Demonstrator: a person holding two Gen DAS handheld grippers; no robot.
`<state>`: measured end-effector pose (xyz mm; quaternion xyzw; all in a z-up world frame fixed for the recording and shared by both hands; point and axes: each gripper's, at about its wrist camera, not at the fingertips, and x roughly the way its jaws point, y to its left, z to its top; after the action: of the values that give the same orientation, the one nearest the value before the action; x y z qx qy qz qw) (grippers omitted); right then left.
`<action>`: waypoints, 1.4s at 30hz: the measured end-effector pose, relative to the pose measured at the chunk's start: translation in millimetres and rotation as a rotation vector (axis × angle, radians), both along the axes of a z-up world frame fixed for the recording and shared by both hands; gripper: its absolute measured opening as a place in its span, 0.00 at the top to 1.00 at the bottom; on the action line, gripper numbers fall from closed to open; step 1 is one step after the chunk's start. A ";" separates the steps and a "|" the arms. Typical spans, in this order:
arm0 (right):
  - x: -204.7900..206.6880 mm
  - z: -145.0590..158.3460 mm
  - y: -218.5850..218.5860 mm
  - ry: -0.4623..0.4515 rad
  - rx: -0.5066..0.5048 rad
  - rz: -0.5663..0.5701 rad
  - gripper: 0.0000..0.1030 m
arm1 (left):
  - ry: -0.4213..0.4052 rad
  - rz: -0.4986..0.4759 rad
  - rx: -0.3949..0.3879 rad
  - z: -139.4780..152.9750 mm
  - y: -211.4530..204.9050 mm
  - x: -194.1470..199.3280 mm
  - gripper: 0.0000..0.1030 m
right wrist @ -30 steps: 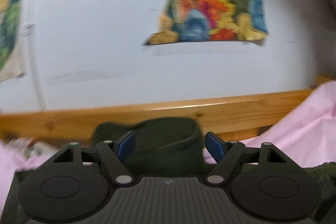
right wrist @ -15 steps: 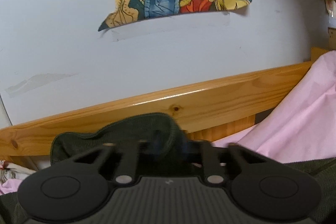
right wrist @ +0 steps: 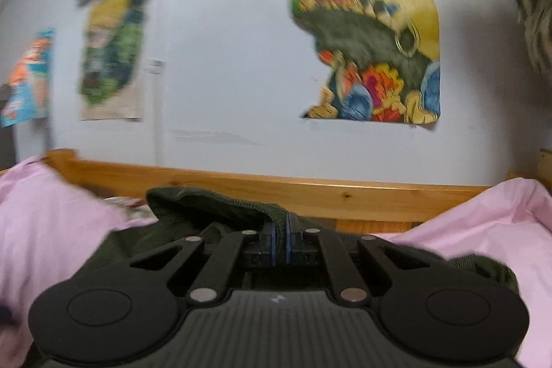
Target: Fold large clothes
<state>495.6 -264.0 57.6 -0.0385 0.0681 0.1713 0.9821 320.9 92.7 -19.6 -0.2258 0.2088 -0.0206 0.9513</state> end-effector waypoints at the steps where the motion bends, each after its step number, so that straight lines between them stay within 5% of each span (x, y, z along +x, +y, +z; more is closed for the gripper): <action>1: -15.0 -4.3 -2.1 -0.002 -0.005 0.008 0.95 | -0.018 -0.001 -0.011 2.3 -0.1 -2.7 0.01; 6: -72.4 -50.9 -9.6 0.032 -0.084 0.003 0.95 | -0.048 -0.041 -0.049 8.8 -1.4 -11.9 0.01; 12: -101.4 -120.1 -9.7 0.164 -0.156 -0.026 0.95 | -0.015 -0.038 0.030 9.7 -10.9 -7.2 0.01; 21: -120.9 -125.3 -5.6 0.170 -0.242 0.020 0.93 | -0.108 0.010 0.094 25.4 -31.8 46.7 0.01; 24: -119.5 -109.9 -12.5 0.189 -0.236 0.026 0.83 | -0.079 0.074 0.153 26.2 -34.1 85.7 0.03; 25: -117.6 -103.9 -16.7 0.190 -0.229 0.027 0.69 | -0.053 0.090 0.144 24.7 -31.4 95.5 0.05; 28: -113.4 -80.9 -32.0 0.204 -0.163 0.035 0.41 | 0.037 0.112 0.021 14.6 -15.8 117.3 0.10; 31: -100.5 -57.4 -46.1 0.213 -0.056 0.029 0.28 | 0.105 0.102 -0.114 -0.3 -3.4 121.9 0.14; 34: -79.4 -40.4 -57.4 0.254 0.116 0.040 0.25 | 0.128 0.082 -0.139 -9.9 -2.1 121.8 0.24; 40: -44.8 -36.1 -69.7 0.381 0.424 0.027 0.20 | 0.159 0.006 -0.185 -10.7 -4.8 132.8 0.70; 42: -41.5 -40.3 -68.3 0.429 0.432 0.039 0.20 | 0.165 -0.015 -0.188 -8.1 -8.5 136.5 0.83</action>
<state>454.1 -332.3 17.3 0.2071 0.2352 0.2048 0.9273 457.4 84.2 -27.7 -0.3132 0.2851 -0.0285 0.9055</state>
